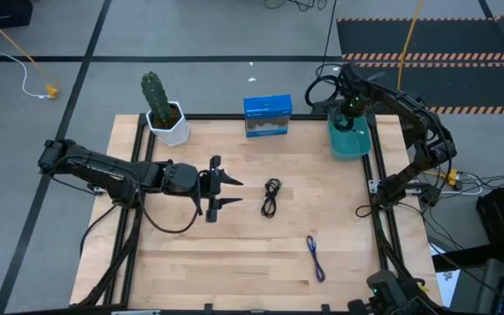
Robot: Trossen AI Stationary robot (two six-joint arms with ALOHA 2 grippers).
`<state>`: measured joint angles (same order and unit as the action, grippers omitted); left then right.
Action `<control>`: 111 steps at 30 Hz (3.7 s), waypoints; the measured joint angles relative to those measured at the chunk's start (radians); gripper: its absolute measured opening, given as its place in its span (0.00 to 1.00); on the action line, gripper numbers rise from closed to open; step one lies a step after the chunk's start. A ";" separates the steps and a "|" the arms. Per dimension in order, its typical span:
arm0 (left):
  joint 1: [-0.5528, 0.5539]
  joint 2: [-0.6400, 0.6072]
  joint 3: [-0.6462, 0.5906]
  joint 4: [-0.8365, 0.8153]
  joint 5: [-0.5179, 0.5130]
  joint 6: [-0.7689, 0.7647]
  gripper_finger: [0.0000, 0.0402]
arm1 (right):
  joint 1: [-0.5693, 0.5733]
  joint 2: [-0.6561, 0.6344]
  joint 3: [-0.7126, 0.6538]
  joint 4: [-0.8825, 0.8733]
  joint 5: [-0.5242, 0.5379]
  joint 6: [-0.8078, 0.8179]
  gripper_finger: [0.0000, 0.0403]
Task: Pick and place USB-C Cables
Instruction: Put the bottom black USB cable into the blue bin, then put the black blue USB cable into the blue bin
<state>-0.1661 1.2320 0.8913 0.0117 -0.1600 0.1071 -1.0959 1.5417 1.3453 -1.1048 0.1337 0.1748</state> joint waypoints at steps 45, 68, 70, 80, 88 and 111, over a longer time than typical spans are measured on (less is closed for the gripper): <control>0.000 0.000 0.000 0.024 0.000 0.001 0.51 | 0.047 0.000 -0.320 0.308 0.179 -0.108 0.12; 0.000 0.000 0.000 0.024 0.000 -0.021 0.51 | 0.183 -0.092 -0.205 0.081 0.176 -0.055 0.42; 0.000 0.000 0.000 0.024 0.000 -0.030 0.51 | 0.223 -0.135 -0.195 0.047 0.176 -0.021 0.42; 0.000 0.000 0.000 0.024 0.000 -0.040 0.51 | 0.401 -0.300 -0.161 -0.168 0.069 0.193 0.41; 0.000 0.000 0.000 0.047 0.000 -0.032 0.51 | 0.590 -0.343 -0.127 -0.242 -0.030 0.310 0.41; 0.000 0.000 0.000 0.046 0.000 -0.036 0.51 | 1.324 -0.332 -0.105 -0.242 -0.061 0.909 0.41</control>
<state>-0.1661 1.2320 0.8917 0.0574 -0.1596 0.0710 0.2282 1.2093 1.2404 -1.3463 0.0727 1.0837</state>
